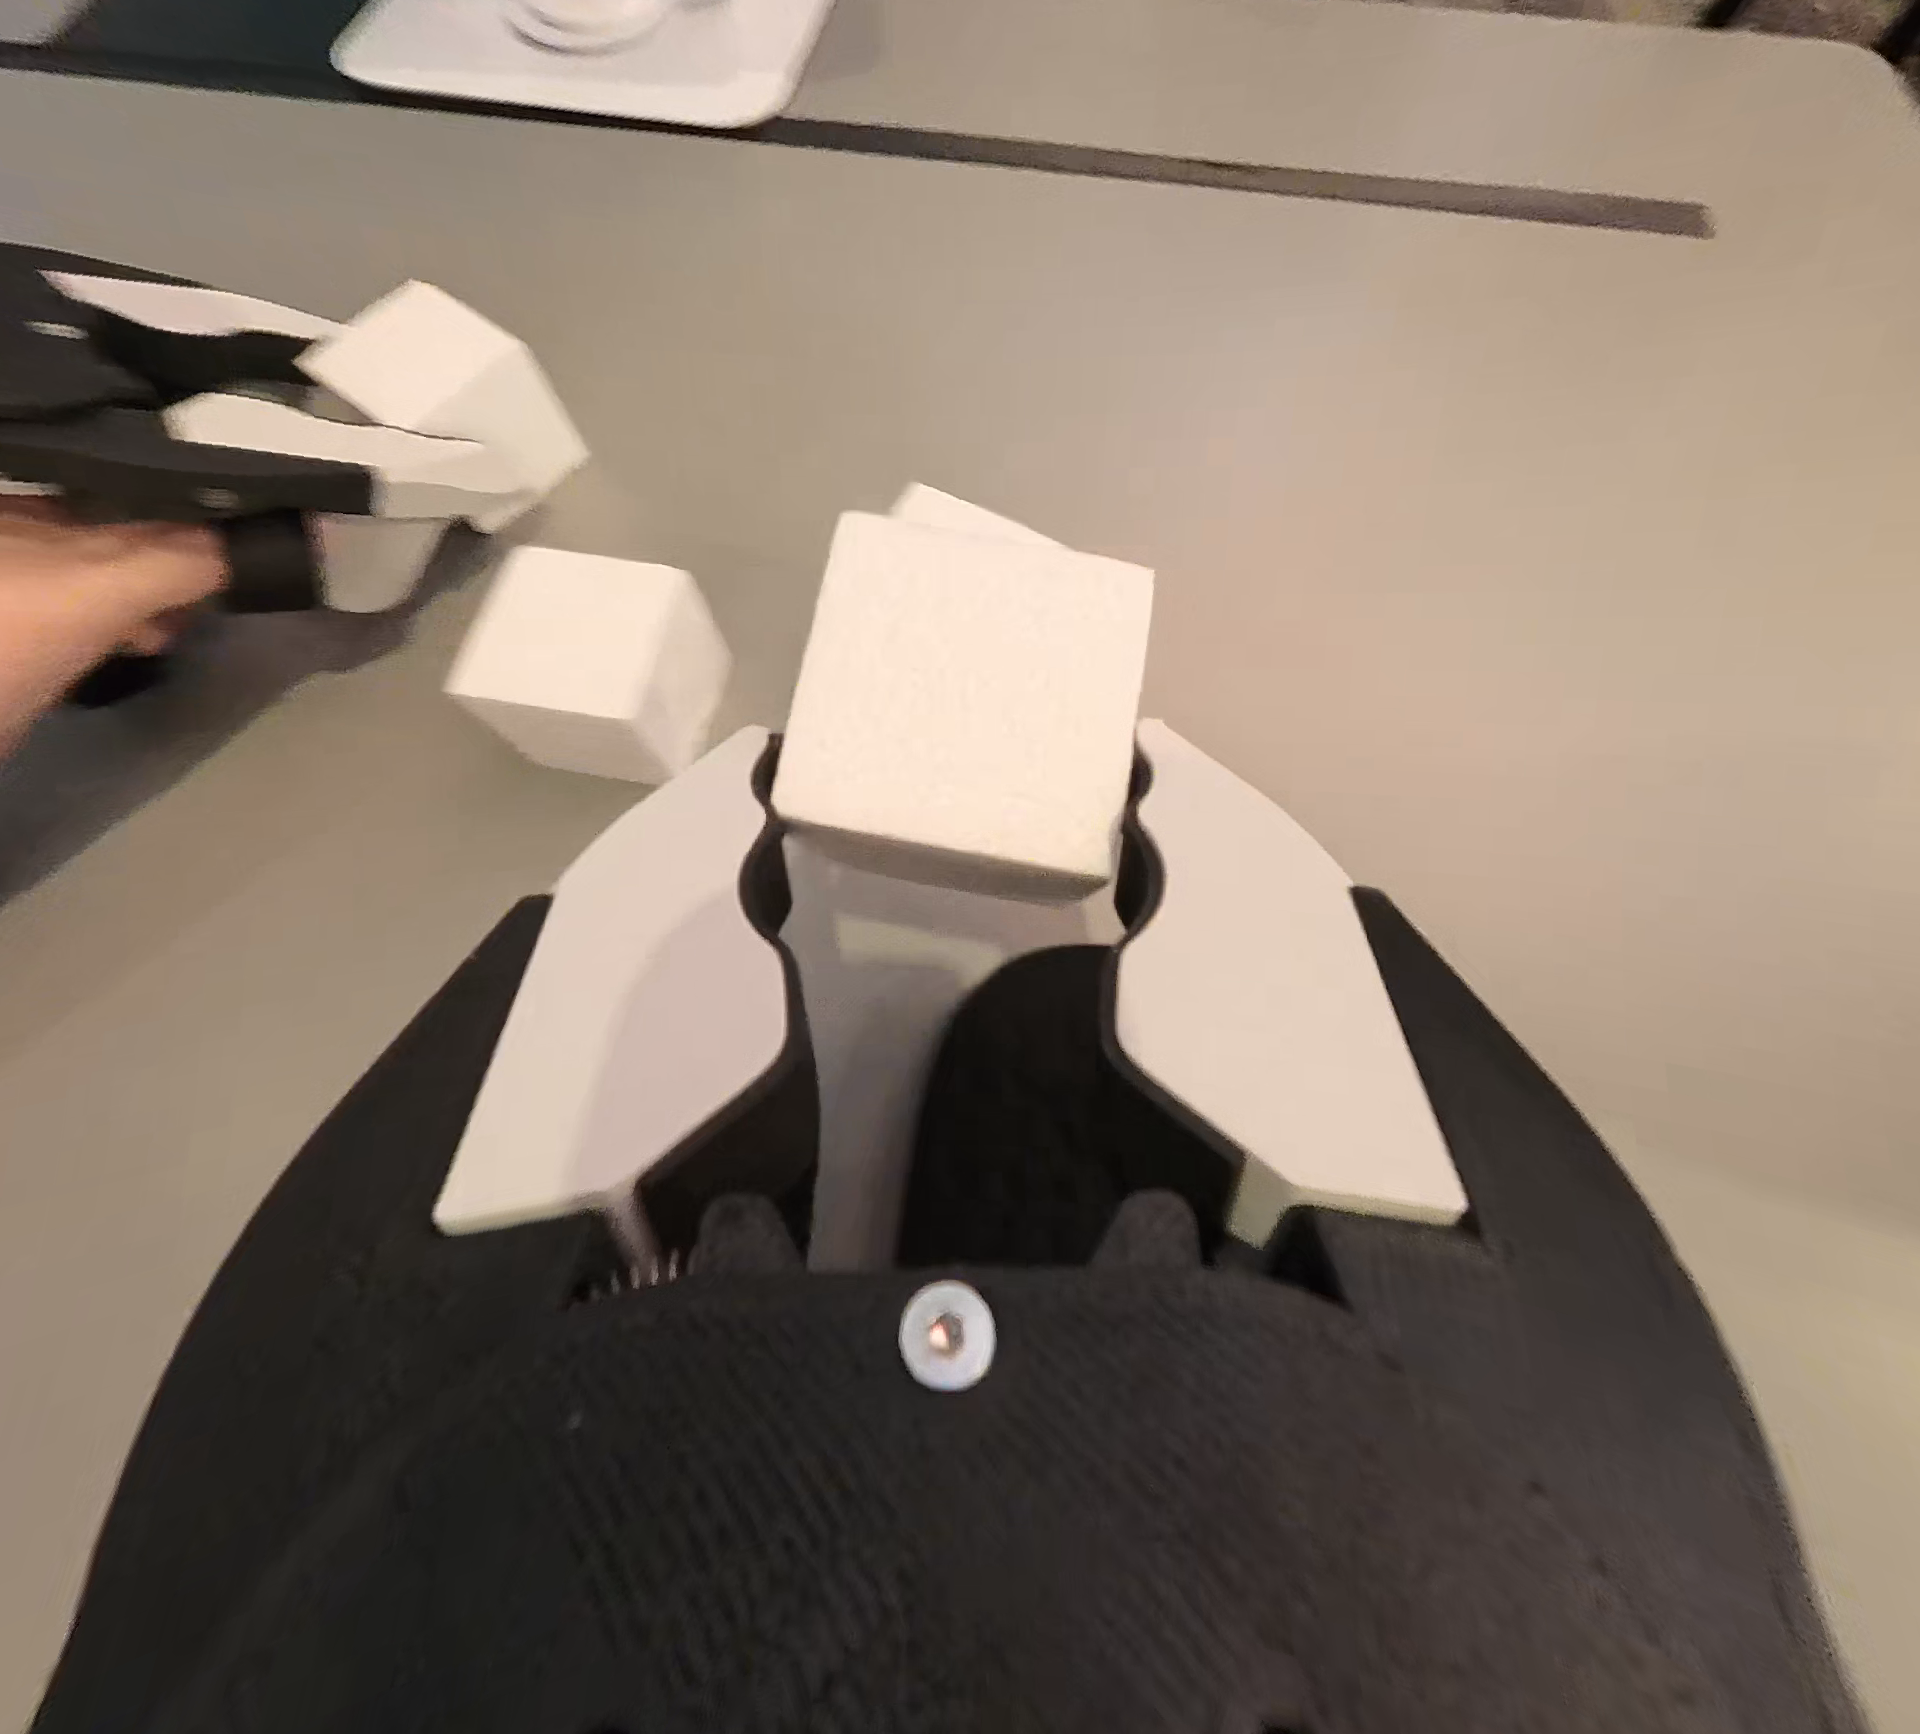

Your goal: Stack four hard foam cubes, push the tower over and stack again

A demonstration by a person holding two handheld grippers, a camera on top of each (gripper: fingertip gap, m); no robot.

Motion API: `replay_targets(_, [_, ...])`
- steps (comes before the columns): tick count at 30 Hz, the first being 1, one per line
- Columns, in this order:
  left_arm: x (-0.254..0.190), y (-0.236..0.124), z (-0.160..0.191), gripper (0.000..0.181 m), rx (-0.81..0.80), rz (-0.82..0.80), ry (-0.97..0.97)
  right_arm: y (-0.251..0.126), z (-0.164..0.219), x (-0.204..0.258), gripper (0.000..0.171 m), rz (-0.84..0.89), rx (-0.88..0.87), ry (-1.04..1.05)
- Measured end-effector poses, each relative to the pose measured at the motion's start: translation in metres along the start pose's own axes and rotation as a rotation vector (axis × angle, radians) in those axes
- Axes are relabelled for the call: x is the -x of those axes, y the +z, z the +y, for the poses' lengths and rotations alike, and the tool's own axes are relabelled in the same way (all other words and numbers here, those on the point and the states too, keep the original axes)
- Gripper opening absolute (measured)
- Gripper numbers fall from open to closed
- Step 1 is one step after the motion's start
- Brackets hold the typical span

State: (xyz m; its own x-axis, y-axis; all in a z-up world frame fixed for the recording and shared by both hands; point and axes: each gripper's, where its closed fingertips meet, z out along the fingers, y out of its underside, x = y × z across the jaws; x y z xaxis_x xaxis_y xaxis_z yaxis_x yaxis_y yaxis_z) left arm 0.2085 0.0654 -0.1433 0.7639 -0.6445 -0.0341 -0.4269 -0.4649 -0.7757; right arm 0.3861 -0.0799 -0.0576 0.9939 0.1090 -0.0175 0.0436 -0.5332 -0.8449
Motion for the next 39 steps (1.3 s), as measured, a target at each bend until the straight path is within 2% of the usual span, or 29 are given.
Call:
replay_targets(5, [0.022,-0.009,-0.001,0.064,-0.049,-0.063,-0.028,0.008,-0.016,0.064,0.062,-0.198,0.04,0.059])
replay_targets(12, [0.044,-0.032,-0.01,0.064,-0.117,-0.149,-0.023,0.043,-0.011,0.099,0.062,-0.115,0.198,0.018])
replay_targets(17, [0.045,-0.04,-0.014,0.064,-0.143,-0.159,-0.002,0.056,-0.011,0.104,0.062,-0.034,0.222,-0.027])
replay_targets(28, [0.045,-0.041,-0.017,0.064,-0.161,-0.104,-0.057,0.072,0.003,0.1,0.062,0.032,0.276,-0.035])
replay_targets(32, [0.043,-0.039,-0.014,0.064,-0.15,-0.097,-0.054,0.075,0.004,0.099,0.062,0.036,0.255,-0.034])
replay_targets(35, [0.045,-0.039,-0.013,0.064,-0.153,-0.091,-0.064,0.074,0.003,0.099,0.074,0.032,0.24,-0.066])
replay_targets(39, [0.044,-0.046,-0.022,0.064,-0.201,-0.052,-0.074,0.05,-0.013,0.095,0.079,-0.023,0.104,-0.104])
